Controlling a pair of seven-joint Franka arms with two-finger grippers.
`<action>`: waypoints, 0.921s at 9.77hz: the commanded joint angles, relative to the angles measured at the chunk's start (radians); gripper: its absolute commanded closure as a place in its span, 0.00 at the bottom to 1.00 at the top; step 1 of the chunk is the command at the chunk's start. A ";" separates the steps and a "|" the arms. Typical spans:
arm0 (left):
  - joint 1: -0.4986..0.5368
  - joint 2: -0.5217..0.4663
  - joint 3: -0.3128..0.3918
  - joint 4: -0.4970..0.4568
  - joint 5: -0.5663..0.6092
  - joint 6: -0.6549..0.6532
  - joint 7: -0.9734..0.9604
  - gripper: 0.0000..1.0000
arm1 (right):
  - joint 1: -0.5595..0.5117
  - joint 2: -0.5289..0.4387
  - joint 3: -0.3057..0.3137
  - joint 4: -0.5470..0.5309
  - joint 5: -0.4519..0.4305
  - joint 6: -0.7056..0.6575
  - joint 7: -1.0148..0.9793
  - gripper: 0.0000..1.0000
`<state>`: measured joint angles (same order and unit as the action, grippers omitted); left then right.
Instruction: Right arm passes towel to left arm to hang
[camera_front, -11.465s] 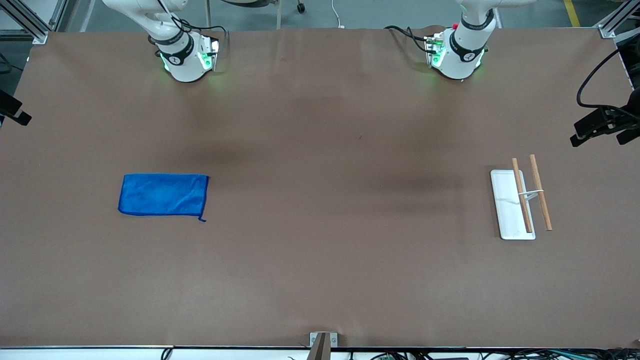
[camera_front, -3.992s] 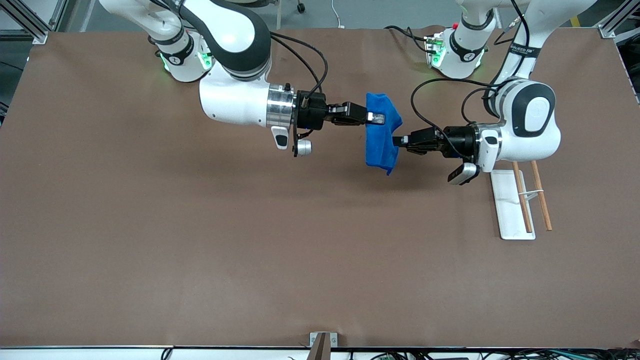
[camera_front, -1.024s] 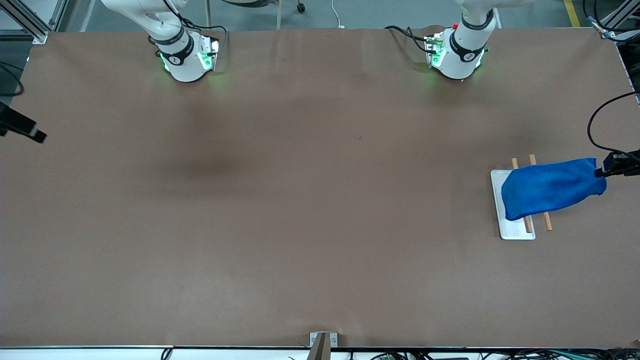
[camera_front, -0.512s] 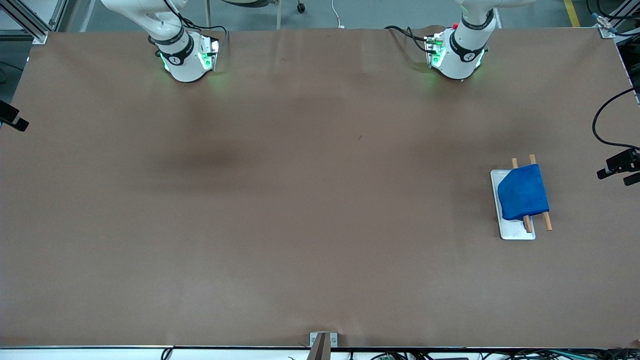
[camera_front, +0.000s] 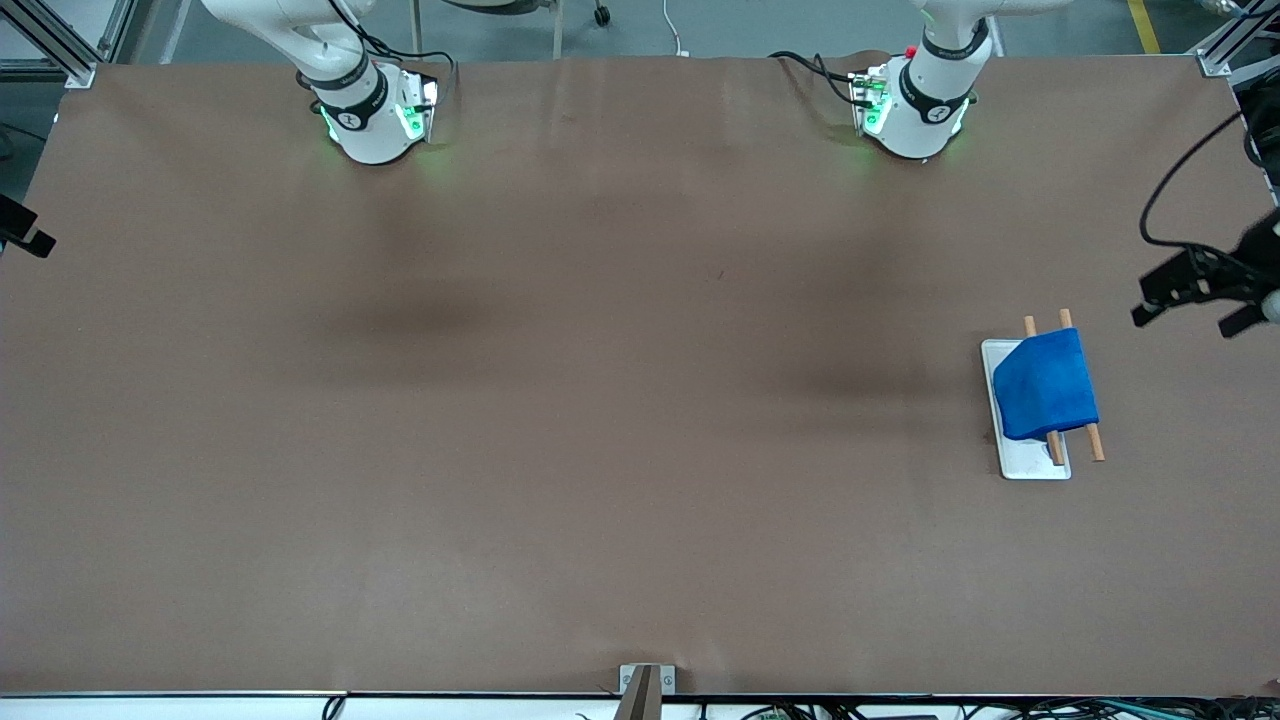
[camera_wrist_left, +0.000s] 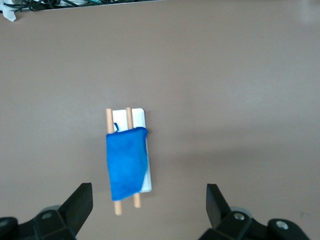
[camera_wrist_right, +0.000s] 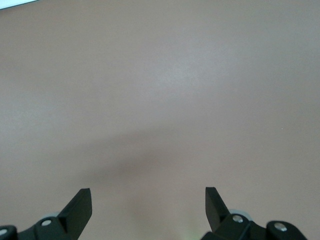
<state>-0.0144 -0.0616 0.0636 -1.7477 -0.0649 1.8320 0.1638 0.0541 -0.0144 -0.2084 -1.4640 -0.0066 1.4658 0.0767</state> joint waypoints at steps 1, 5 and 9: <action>-0.007 -0.082 -0.007 -0.029 0.031 -0.110 -0.055 0.00 | 0.012 0.007 -0.002 0.017 -0.015 -0.010 0.020 0.00; -0.024 -0.011 -0.010 0.147 0.063 -0.248 -0.052 0.00 | 0.013 0.007 -0.002 0.017 -0.015 -0.005 0.020 0.00; -0.024 0.029 -0.018 0.198 0.070 -0.298 -0.085 0.00 | 0.012 0.007 -0.003 0.017 -0.013 -0.005 0.018 0.00</action>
<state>-0.0365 -0.0567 0.0493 -1.5499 -0.0162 1.5591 0.1055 0.0587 -0.0138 -0.2081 -1.4628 -0.0066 1.4669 0.0769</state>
